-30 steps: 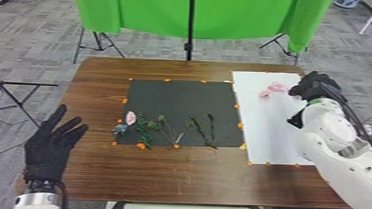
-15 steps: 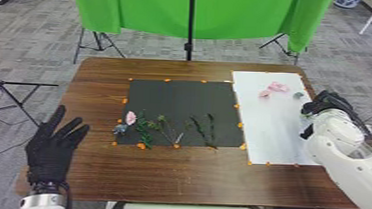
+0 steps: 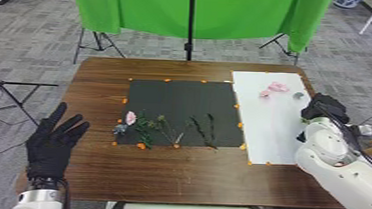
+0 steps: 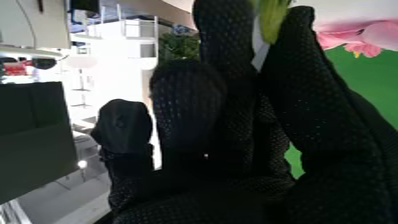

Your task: Arrange flowers

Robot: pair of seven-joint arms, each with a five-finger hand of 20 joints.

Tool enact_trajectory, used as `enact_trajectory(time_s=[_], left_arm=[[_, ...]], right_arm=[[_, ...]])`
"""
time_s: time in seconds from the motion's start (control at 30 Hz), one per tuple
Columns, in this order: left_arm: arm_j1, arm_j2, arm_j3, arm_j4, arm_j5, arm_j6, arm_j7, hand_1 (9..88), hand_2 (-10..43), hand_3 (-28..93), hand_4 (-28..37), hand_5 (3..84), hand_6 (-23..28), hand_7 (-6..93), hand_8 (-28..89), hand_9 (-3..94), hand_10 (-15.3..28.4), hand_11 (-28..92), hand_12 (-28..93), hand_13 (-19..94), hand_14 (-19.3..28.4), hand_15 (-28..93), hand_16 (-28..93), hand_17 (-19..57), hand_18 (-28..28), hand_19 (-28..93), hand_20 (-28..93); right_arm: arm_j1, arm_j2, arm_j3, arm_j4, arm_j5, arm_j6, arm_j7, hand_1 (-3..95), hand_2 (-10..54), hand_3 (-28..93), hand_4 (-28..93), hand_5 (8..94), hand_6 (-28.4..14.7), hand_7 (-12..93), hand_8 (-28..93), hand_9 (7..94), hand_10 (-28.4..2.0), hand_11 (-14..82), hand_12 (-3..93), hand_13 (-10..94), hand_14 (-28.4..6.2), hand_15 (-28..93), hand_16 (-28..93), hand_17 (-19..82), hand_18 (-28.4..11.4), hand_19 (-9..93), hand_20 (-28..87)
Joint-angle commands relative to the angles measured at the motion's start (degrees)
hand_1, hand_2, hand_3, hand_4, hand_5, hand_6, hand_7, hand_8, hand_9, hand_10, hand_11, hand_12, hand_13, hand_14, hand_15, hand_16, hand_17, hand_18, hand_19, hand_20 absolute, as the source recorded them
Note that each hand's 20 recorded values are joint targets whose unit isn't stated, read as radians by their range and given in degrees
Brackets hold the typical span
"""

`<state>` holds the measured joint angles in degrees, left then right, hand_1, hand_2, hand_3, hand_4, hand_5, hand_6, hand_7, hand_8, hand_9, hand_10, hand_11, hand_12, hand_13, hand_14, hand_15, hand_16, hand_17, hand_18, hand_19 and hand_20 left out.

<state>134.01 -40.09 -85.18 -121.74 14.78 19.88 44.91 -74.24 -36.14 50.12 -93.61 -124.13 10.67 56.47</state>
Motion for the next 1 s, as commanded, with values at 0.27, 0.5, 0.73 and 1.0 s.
enact_trajectory(time_s=[0.27, 0.5, 0.73, 1.0], left_arm=[[1.58, 1.24, -0.69, -0.4, -0.33, 0.41, 0.37, 18.9, 7.0, 74, -28.3, 33.0, 5.6, 8.7, -7, 34.8, 18.8, 25, 15, 25, 25.7, 52, -5, -8.7, 26.1, 48, 26], [0.1, 0.67, -0.25, -0.21, 0.79, 0.03, -1.2, 18.8, 7.1, 74, -28.3, 33.2, 5.7, 8.9, -7, 34.8, 18.9, 25, 15, 25, 25.9, 53, -5, -8.7, 26.2, 48, 27], [-1.35, -5.9, -3.69, 0.17, 7.49, -2.39, -8.68, 18.7, 7.2, 74, -28.3, 33.3, 5.9, 8.9, -7, 34.9, 18.9, 25, 15, 25, 26.0, 53, -5, -8.6, 26.2, 48, 27], [-2.44, -10.75, -5.89, 0.33, 11.89, -4.38, -13.86, 18.8, 7.3, 74, -28.3, 33.4, 6.1, 9.1, -7, 35.0, 19.0, 26, 15, 25, 26.0, 53, -5, -8.5, 26.3, 48, 27]], right_arm=[[5.48, -9.06, -5.5, -14.7, -5.0, 3.79, -14.42, 58.9, -9.5, 69, -28, 90.0, 2.0, 15, 2, 93.7, -5.2, 19.8, 28.7, 80, -3.9, 71, 20, 37, -22.8, 93, 62], [16.09, -23.26, -19.52, -9.95, -3.91, -0.36, -19.91, 58.3, -9.5, 70, -28, 90.0, 1.9, 15, 3, 93.7, -5.1, 20.1, 28.6, 80, -4.2, 72, 21, 37, -22.9, 93, 63], [16.83, -32.68, -22.49, -2.52, -6.11, -4.55, -20.98, 57.5, -9.5, 70, -28, 89.1, 2.0, 15, 4, 93.7, -5.7, 19.7, 29.2, 78, -4.6, 72, 21, 36, -22.4, 93, 62], [16.99, -35.37, -23.91, 0.72, -7.98, -8.56, -22.02, 56.6, -9.5, 71, -28, 88.3, 2.8, 15, 3, 93.7, -6.1, 19.5, 30.2, 76, -5.2, 73, 21, 35, -22.3, 93, 62]])
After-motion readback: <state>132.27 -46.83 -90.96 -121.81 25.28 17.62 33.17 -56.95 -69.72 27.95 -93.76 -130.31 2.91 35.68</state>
